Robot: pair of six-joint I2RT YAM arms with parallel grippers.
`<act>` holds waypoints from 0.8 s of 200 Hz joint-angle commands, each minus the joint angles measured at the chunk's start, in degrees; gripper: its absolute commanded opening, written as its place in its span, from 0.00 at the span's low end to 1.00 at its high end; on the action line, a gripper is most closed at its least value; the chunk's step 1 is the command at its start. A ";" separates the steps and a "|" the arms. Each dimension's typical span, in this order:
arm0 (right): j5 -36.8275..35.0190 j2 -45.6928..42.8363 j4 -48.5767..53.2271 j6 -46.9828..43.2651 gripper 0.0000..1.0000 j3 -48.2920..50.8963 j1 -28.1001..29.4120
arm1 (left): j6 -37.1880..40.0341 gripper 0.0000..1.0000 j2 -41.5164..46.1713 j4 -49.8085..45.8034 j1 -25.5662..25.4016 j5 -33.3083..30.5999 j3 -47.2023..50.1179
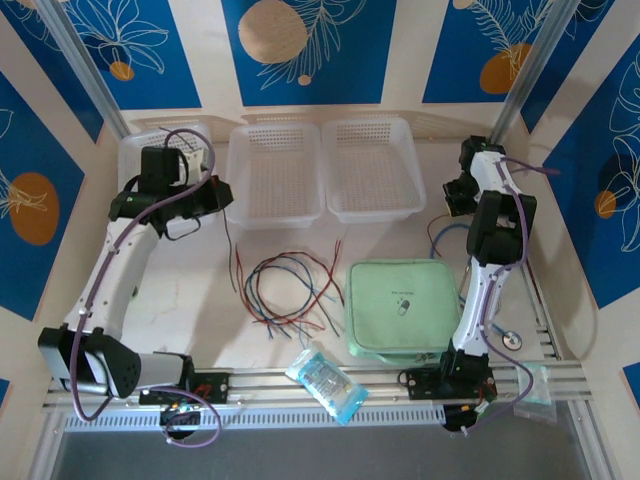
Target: Untangle the cables
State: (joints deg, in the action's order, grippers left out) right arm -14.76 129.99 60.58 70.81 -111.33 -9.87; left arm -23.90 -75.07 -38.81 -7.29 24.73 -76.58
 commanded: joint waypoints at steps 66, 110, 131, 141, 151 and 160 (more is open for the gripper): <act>-5.57 -29.80 -13.84 -11.30 0.00 11.37 10.12 | 0.96 0.00 2.86 0.62 -0.30 3.06 -2.70; 3.59 -37.76 -20.70 -25.52 0.00 8.31 13.56 | 0.26 0.00 2.20 0.49 -0.27 3.62 -4.01; 12.95 -39.92 -25.31 -25.80 0.00 6.51 13.82 | -0.33 0.00 2.12 0.79 -0.26 3.74 -3.98; 15.22 -39.81 -25.10 -25.23 0.00 3.79 14.41 | -0.72 0.00 2.14 1.08 -0.28 3.75 -3.72; 16.54 -38.76 -22.58 -25.24 0.00 -0.65 15.14 | -1.05 0.00 2.43 1.17 -0.26 3.85 -3.50; 17.98 -37.49 -20.64 -26.08 0.00 -4.69 15.96 | -1.19 0.00 2.73 1.23 -0.26 3.76 -3.20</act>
State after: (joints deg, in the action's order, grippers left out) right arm -5.15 92.12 39.92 47.97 -107.15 4.29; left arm -24.14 -73.23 -38.46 -7.29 27.00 -78.81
